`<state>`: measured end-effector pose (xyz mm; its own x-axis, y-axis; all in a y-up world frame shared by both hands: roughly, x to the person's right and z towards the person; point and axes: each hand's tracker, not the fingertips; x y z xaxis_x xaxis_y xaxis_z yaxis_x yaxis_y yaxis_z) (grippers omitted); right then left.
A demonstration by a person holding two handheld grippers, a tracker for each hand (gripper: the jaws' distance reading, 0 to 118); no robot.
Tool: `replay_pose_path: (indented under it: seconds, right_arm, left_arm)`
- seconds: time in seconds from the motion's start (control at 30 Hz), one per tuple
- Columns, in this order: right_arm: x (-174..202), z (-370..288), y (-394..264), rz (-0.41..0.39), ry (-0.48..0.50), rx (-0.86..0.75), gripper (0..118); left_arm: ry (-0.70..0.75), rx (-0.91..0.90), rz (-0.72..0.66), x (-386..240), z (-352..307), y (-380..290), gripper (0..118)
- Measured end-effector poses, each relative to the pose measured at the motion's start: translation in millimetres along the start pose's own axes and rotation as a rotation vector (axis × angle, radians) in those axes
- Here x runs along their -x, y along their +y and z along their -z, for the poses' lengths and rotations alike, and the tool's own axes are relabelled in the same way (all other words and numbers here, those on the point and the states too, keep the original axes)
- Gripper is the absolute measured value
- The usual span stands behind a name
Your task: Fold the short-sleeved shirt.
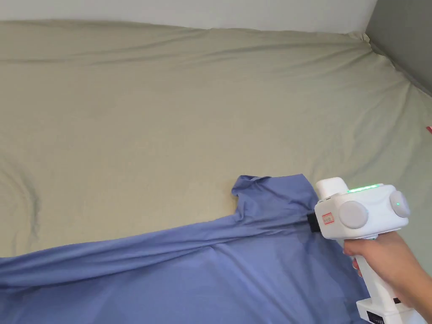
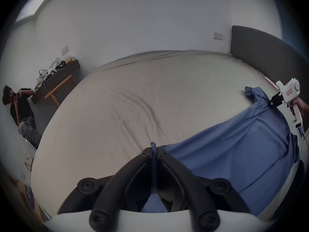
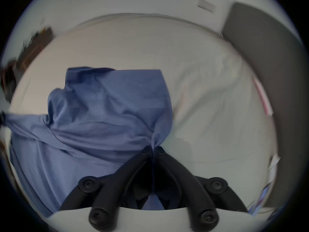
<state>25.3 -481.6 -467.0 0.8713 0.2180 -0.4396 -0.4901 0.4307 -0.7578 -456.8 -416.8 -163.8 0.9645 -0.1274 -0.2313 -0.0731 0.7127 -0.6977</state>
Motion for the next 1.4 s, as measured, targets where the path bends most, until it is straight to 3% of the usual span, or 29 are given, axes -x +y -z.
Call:
replay_pose_path:
  seconds: [0.07,0.17,0.23,0.63,0.8,1.0,1.4]
  right_arm:
    - [1.6,-7.7,2.5,-0.035,-0.001,-0.001,3]
    - [-7.0,-44.8,7.7,0.037,0.039,-0.082,3]
    - [-14.3,-74.2,8.0,0.046,0.053,-0.125,3]
    - [-15.9,-212.5,-76.5,-0.074,0.059,-0.163,3]
    - [-4.9,-220.1,-128.8,-0.139,0.008,-0.086,3]
    - [12.3,-211.6,-182.1,-0.15,0.059,0.002,3]
    - [23.1,-178.0,-229.1,-0.095,0.139,0.219,3]
  left_arm:
    - [0.059,-0.029,-0.006,2.1,-6.2,-1.5,2]
    - [0.0,-0.055,-0.117,6.9,-21.0,3.5,2]
    - [0.009,-0.067,-0.09,6.1,-31.5,5.6,2]
    - [0.02,-0.058,0.001,20.9,-97.0,-27.1,2]
    - [0.045,0.014,0.111,10.7,-106.9,-66.4,2]
    - [0.036,0.077,0.161,8.0,-100.8,-114.7,2]
    - [-0.004,0.207,0.204,14.0,-86.2,-133.9,2]
